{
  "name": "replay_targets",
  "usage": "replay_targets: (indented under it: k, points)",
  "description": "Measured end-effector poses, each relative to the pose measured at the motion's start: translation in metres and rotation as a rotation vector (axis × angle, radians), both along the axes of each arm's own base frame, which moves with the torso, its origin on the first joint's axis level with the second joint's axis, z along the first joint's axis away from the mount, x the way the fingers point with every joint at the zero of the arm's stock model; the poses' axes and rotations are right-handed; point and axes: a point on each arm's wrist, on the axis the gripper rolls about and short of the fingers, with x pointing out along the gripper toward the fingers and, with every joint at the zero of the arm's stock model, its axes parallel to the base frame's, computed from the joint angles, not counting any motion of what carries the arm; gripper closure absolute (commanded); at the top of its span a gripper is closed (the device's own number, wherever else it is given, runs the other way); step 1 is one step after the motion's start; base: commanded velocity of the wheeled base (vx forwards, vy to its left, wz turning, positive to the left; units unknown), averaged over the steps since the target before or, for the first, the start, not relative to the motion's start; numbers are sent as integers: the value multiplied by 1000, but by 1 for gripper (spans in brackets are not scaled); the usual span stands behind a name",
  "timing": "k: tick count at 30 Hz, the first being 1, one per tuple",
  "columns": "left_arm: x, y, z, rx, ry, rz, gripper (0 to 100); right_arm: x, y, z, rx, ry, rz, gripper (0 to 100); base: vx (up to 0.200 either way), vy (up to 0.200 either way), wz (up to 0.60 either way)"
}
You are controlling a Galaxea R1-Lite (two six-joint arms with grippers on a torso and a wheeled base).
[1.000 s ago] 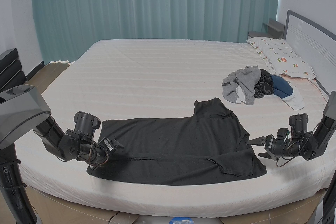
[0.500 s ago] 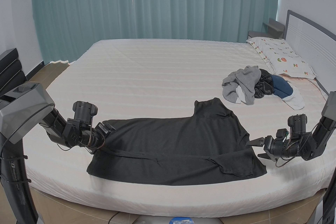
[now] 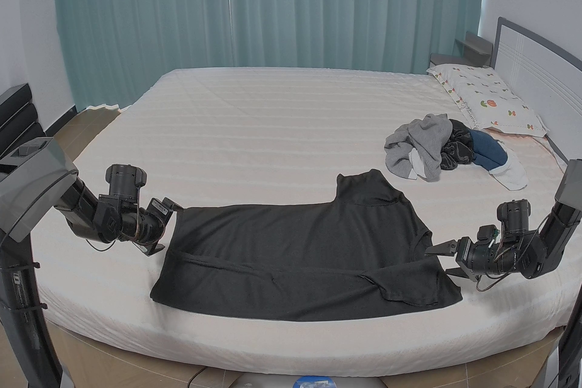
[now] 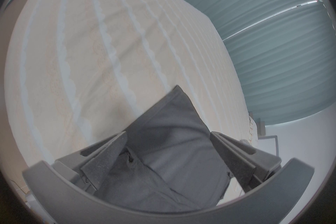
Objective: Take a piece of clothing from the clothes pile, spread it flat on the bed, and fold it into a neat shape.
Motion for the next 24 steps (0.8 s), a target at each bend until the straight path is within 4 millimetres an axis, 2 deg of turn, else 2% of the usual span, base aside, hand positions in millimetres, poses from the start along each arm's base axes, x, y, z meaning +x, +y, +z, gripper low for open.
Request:
replay_targets:
  k: [6, 24]
  points:
    - [-9, 2, -2, 10, 9, -96, 0, 0, 0, -1, 0, 3, 0, 0, 0, 0, 0]
    - [-7, -6, -17, 71, 35, -94, 0, 0, 1, -2, -2, 7, 1, 0, 0, 0, 0]
